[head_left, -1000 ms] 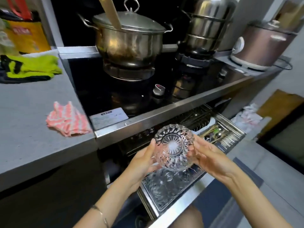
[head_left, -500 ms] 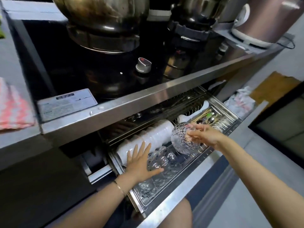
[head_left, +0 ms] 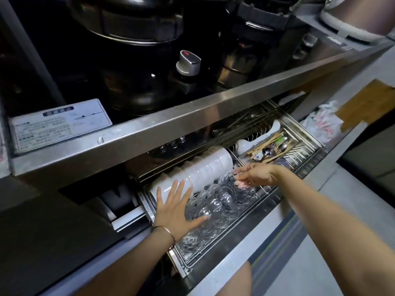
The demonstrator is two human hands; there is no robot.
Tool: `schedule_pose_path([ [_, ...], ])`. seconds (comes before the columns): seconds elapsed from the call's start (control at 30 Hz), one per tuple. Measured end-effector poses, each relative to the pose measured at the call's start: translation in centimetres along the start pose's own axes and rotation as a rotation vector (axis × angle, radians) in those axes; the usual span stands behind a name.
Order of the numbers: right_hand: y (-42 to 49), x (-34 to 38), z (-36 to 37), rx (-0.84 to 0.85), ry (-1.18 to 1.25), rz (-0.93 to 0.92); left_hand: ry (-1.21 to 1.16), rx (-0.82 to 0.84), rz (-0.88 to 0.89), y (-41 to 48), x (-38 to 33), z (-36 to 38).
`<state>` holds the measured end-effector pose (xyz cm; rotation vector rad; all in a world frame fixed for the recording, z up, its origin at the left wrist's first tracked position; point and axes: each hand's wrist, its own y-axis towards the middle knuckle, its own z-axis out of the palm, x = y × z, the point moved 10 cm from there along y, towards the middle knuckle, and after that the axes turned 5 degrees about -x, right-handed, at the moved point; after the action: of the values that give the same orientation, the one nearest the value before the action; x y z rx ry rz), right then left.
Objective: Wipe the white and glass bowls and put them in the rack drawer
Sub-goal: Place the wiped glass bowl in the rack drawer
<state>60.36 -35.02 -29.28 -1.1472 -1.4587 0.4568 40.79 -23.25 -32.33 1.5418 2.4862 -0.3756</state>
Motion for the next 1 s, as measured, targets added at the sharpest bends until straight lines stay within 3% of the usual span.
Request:
schedule_pose_path([
  [0.23, 2.1, -1.5, 1.8, 0.074, 0.007, 0.067, 0.015, 0.016, -0.002, -0.1, -0.1, -0.2],
  [0.67, 2.4, -2.3, 2.2, 0.055, -0.097, 0.094, 0.014, -0.001, 0.004, 0.0, 0.0, -0.2],
  [0.87, -0.1, 0.5, -1.1, -0.269, -0.272, -0.156, 0.015, 0.081, -0.020, -0.1, 0.1, -0.1],
  [1.0, -3.3, 1.7, -1.6, -0.339, -0.288, -0.329, -0.056, 0.183, -0.021, 0.0, -0.7, -1.9],
])
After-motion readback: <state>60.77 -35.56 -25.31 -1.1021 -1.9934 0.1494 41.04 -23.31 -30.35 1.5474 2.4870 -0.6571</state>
